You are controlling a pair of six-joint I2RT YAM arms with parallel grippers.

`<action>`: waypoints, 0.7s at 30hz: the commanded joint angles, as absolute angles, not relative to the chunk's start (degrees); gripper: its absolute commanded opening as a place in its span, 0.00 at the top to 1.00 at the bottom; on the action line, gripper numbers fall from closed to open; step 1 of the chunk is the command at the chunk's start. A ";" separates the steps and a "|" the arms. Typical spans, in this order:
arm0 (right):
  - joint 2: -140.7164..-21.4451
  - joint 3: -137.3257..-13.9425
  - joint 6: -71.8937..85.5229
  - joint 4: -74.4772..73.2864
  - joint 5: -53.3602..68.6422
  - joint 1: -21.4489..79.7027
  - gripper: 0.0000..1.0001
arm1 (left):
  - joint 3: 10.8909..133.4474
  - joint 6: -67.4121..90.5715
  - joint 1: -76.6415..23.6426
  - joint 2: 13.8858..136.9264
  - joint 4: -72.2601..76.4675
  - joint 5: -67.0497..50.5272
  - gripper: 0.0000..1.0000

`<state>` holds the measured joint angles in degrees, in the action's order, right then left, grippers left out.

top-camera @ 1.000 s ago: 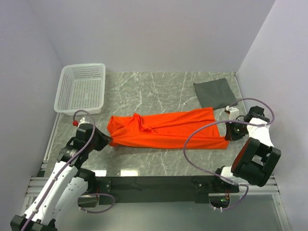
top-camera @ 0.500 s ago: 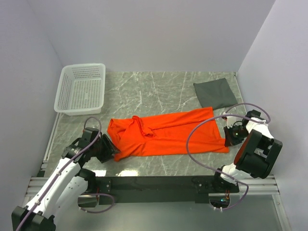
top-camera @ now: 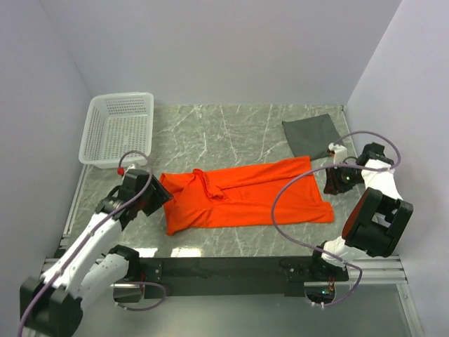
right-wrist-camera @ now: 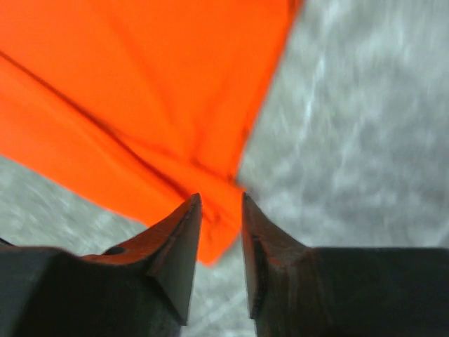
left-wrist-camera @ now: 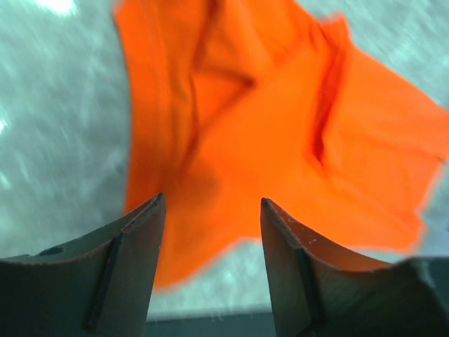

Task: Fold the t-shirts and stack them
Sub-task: Fold the tshirt

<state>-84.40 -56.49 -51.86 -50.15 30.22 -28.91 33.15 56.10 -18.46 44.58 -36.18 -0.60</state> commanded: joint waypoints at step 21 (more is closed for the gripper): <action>-103.97 -77.61 -26.64 -37.62 36.21 -15.38 0.60 | 48.60 47.37 -14.06 84.02 -13.97 9.76 0.61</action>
<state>-104.12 -75.46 -29.02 -39.62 36.84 -16.01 46.06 48.71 -14.52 83.35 -14.44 8.97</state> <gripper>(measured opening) 0.398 0.392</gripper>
